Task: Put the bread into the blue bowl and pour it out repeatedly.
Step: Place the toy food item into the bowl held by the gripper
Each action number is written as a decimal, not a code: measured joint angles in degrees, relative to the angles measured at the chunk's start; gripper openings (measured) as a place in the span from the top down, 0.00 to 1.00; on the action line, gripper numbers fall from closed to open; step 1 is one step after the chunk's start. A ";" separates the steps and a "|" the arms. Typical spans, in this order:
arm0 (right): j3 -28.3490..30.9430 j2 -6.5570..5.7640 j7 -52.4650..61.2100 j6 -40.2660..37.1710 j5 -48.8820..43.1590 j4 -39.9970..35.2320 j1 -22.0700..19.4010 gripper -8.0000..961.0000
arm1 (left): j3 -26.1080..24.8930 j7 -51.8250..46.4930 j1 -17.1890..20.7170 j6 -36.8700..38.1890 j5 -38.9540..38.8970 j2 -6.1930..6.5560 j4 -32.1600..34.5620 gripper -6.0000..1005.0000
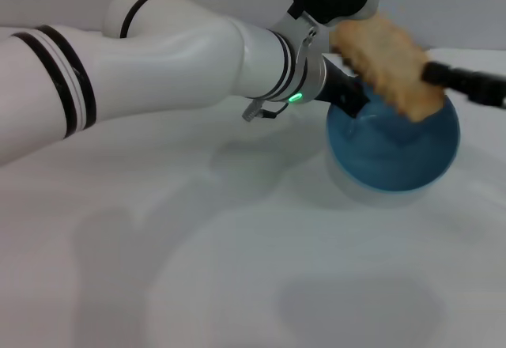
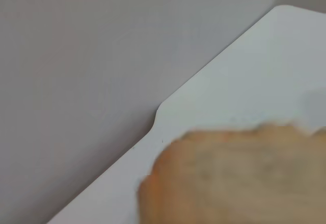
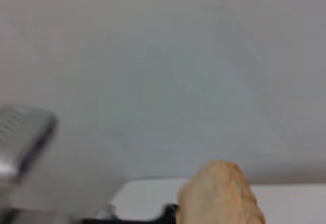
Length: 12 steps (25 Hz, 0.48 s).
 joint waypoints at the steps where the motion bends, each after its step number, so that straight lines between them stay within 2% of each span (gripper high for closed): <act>1: -1.35 0.01 -0.11 2.22 0.00 0.98 0.38 0.91 | 0.00 0.00 0.00 0.00 0.00 0.00 0.00 0.99; 6: -5.79 0.21 -0.08 9.11 0.00 4.19 1.07 0.91 | -0.36 0.03 0.40 0.00 -0.24 0.18 0.27 0.99; 12: -6.89 0.10 0.11 11.57 0.22 6.33 1.59 0.92 | -0.38 0.28 0.25 0.00 -0.26 0.24 0.29 0.99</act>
